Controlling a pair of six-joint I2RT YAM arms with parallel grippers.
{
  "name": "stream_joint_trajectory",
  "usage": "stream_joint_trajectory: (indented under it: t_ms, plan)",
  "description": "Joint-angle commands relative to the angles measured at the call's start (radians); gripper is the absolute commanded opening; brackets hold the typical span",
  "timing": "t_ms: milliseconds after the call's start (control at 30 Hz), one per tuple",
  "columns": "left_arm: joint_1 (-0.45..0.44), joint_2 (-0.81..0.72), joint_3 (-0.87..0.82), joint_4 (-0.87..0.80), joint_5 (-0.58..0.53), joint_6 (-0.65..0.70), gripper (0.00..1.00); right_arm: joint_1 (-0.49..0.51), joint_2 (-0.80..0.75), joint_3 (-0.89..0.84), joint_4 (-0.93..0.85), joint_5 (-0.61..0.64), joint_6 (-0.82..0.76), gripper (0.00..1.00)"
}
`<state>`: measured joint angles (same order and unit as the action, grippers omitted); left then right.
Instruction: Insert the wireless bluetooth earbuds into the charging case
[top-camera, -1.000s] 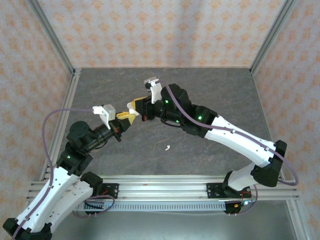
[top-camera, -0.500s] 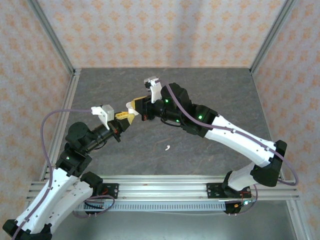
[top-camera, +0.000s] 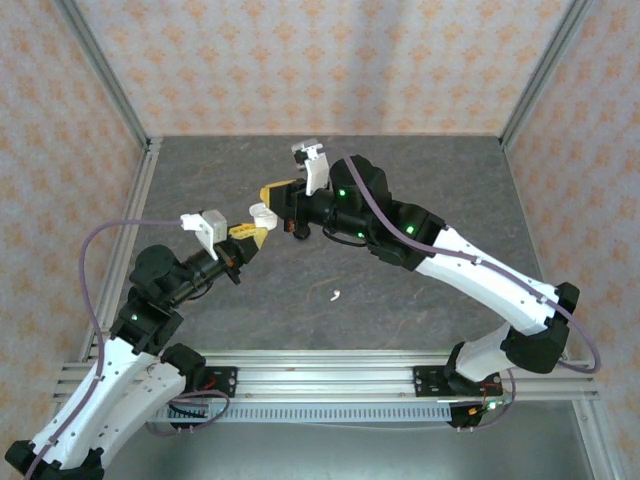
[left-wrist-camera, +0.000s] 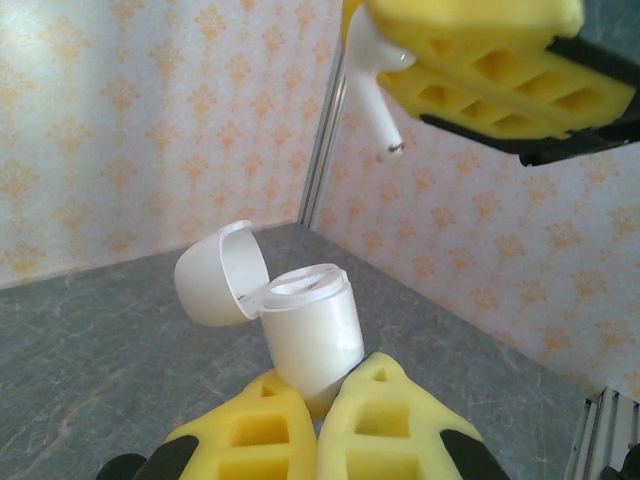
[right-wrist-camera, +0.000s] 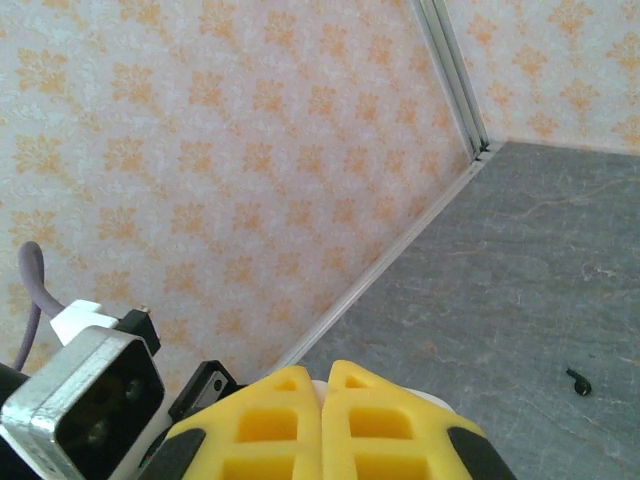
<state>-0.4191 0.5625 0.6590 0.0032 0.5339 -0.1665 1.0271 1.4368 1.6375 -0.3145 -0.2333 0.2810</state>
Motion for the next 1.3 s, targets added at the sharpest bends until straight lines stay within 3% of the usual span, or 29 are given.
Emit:
stream_joint_trajectory:
  t_ms: [0,167,333,533,833,900,1033,1267]
  plan:
    - [-0.002,-0.013,-0.002,-0.003,-0.019,0.010,0.00,0.002,-0.024,0.067,-0.093,0.083,0.009,0.00]
    - [-0.002,-0.019,0.000,-0.008,-0.019,0.011,0.00,-0.082,-0.060,0.072,-0.310,0.253,0.110,0.01]
    - [-0.003,-0.022,0.004,-0.014,-0.017,0.010,0.00,-0.305,-0.164,-0.261,-0.333,0.143,0.323,0.01]
    - [-0.003,-0.023,0.004,-0.018,-0.015,0.010,0.00,-0.439,-0.117,-0.635,-0.285,-0.025,0.425,0.01]
    - [-0.002,-0.015,0.010,-0.013,-0.010,0.003,0.00,-0.479,0.159,-0.703,-0.276,-0.067,0.386,0.05]
    - [-0.003,-0.019,0.012,-0.021,-0.012,0.005,0.00,-0.479,0.181,-0.698,-0.278,-0.084,0.384,0.10]
    - [-0.003,-0.024,0.015,-0.032,-0.014,0.010,0.00,-0.479,0.140,-0.683,-0.304,-0.052,0.382,0.41]
    - [-0.004,-0.002,0.029,-0.010,-0.007,0.012,0.00,-0.475,-0.024,-0.565,-0.435,-0.018,0.377,0.54]
